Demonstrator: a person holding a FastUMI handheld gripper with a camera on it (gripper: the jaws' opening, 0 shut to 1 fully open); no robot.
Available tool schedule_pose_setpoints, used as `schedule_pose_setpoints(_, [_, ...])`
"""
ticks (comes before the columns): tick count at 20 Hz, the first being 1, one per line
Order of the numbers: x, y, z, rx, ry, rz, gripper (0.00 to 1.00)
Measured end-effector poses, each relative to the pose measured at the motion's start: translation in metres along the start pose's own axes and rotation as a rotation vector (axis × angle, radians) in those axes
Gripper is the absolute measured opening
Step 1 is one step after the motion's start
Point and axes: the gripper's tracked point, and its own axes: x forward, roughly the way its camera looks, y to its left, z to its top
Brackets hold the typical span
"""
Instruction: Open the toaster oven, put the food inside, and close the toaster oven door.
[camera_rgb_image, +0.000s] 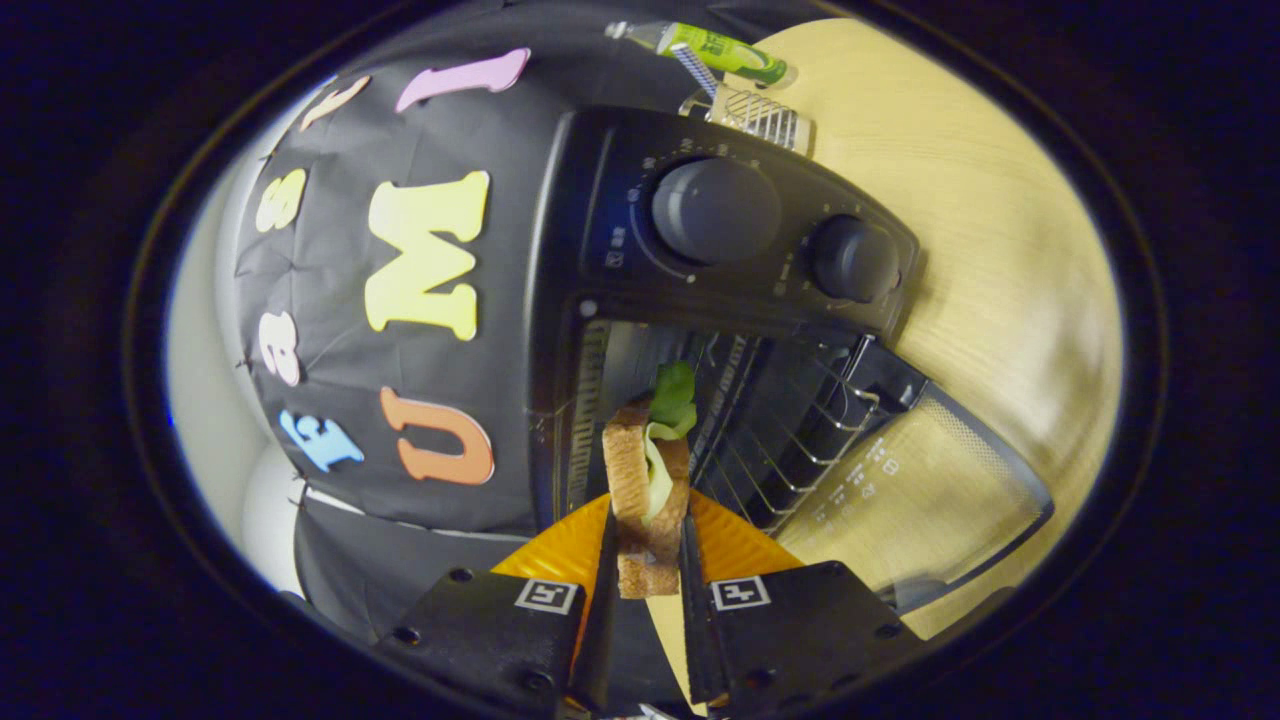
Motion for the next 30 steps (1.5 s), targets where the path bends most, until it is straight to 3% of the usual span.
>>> schedule_pose_setpoints(10, [0.038,-0.009,0.001,-0.022,-0.138,-0.033,0.35])
schedule_pose_setpoints(15, [0.042,-0.015,-0.011,-0.093,-0.106,-0.097,0.40])
schedule_pose_setpoints(17, [0.040,-0.019,-0.019,-0.124,-0.079,-0.135,0.50])
schedule_pose_setpoints(19, [0.039,-0.021,-0.025,-0.177,-0.069,-0.163,0.52])
schedule_pose_setpoints(30, [-0.021,-0.016,-0.069,-0.429,0.030,-0.307,0.90])
